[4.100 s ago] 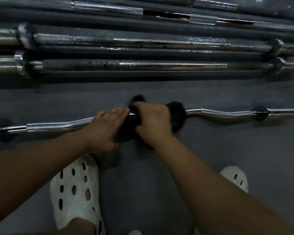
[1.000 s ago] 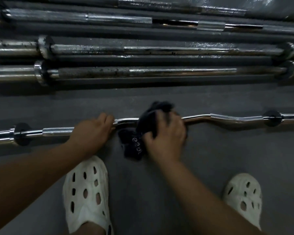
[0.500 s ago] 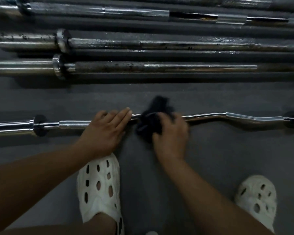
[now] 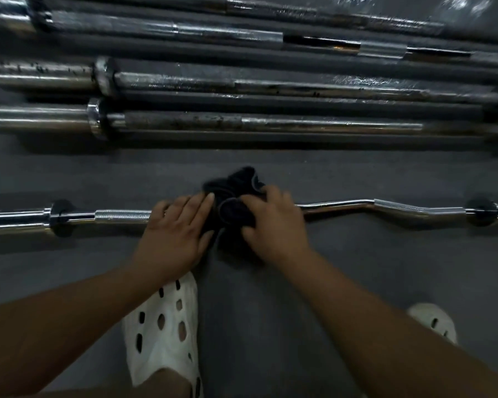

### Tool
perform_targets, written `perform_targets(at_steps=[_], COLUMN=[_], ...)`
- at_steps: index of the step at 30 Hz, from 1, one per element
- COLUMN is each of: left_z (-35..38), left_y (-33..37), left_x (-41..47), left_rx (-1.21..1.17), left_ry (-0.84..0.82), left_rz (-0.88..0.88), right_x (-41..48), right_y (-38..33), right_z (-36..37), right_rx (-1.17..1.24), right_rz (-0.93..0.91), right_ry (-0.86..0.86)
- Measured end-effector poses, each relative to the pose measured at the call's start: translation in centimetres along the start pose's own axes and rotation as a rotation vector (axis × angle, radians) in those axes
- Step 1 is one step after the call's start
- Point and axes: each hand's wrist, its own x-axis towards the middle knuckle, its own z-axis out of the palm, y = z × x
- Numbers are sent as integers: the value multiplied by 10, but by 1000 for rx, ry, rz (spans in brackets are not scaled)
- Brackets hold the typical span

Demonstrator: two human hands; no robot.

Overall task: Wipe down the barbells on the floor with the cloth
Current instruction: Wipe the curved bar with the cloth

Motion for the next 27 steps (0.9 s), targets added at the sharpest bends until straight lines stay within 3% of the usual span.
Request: perform_targets(at_steps=[2,5,7,8,9,10,12,13,14,16,18,19,20,21,24,25,27], left_z=[2,3,3,3,3,2,-1,-1,-1,3,4,4,3,3,0,0,3], left_y=[-2,-2,0,0,0,1,1,1,0,-2,-2,-1,0,0,0,0,-1], left_x=[0,0,0,-1,0,0,-1,-1,-1,-1,0,0,0,0,-1,-2,-1], left_rx=[8,9,19,23,28,34,36,32,27,26,25,28,31,33,36,38,47], left_ry=[-4,-1,-27,-45,-52,-52,-45,-36,-26,-12,-8,-10,-20,-33,-32,-32,-27], left_rz=[3,-5,-9,-14,-16,-14,-7,-2,3,8,5,0,-2,-3,-9,-8,-2], right_x=[8,-15,-27,-27,-24,-21,-17,-13,-10,-13,-26,-28,-27,-22,-7,1,17], right_y=[43,115,126,112,93,72,42,42,52,88,124,128,121,107,69,68,92], right_z=[-12,-14,-13,-11,-12,-13,-16,-19,-21,-20,-24,-25,-23,-23,-28,-38,-49], right_rx=[130,220,259,266,245,191,126,127,126,151,203,205,197,163,47,85,227], right_rz=[85,575,901,960,901,727,211,43,-13,187,700,882,922,822,94,-16,118], right_ry=[43,325,347,316,277,209,0,-89,-128,47,266,286,269,233,-22,-97,-19])
